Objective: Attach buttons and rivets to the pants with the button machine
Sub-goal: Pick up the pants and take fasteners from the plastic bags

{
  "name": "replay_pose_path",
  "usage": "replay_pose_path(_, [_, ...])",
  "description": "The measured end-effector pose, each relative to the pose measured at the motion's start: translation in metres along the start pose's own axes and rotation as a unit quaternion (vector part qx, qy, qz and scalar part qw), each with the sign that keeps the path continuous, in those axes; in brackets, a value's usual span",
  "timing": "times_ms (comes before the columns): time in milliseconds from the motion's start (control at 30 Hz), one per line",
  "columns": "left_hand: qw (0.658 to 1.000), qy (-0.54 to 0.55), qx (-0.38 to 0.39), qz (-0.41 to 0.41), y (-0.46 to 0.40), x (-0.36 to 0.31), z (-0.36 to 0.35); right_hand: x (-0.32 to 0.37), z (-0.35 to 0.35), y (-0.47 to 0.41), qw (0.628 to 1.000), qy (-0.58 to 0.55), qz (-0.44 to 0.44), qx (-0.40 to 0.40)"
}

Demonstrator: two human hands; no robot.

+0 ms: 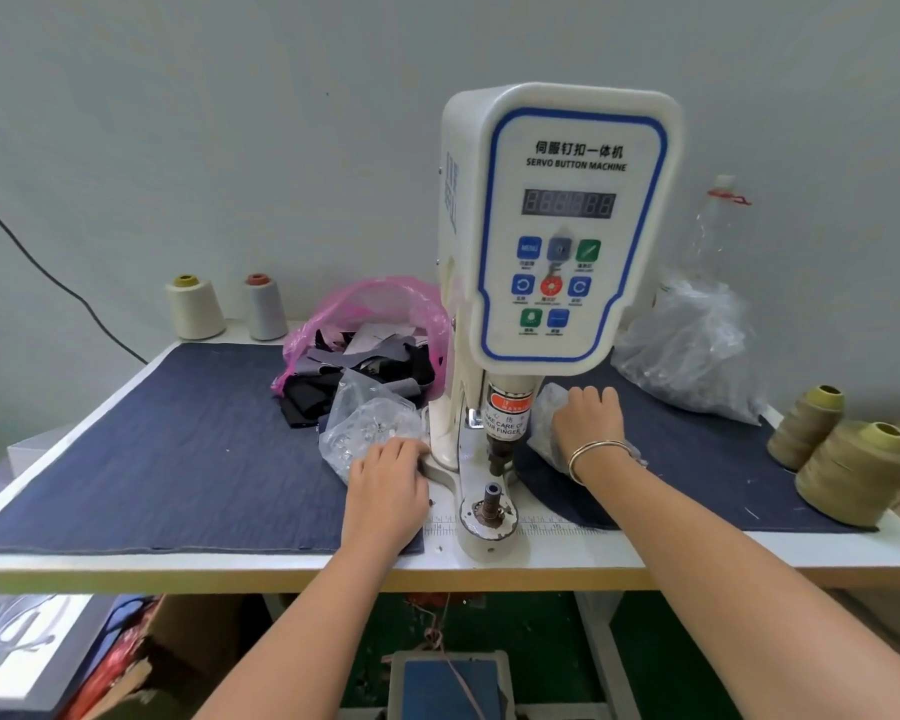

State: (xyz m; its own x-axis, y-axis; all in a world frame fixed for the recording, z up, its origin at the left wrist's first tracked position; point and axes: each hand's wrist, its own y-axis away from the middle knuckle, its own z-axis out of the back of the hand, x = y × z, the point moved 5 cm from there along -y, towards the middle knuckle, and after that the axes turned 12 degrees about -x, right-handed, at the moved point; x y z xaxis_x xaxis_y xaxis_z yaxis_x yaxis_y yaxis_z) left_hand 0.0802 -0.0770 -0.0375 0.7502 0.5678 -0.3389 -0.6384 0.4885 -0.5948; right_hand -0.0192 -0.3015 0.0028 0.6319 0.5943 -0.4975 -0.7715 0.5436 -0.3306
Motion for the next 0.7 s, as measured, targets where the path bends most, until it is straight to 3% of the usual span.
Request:
replay_pose_path(400, [1.0,0.028,-0.002,0.014,0.0,0.002,0.0,0.002,-0.004,0.002,1.0,-0.018,-0.013,0.021])
replay_pose_path(600, [1.0,0.022,0.001,0.013,0.0,0.002,0.0,-0.018,-0.003,0.005,0.985,-0.13,-0.102,0.042])
replay_pose_path(700, [1.0,0.021,0.003,0.014,0.0,0.002,0.0,-0.03,0.005,0.011,0.96,-0.227,-0.156,0.041])
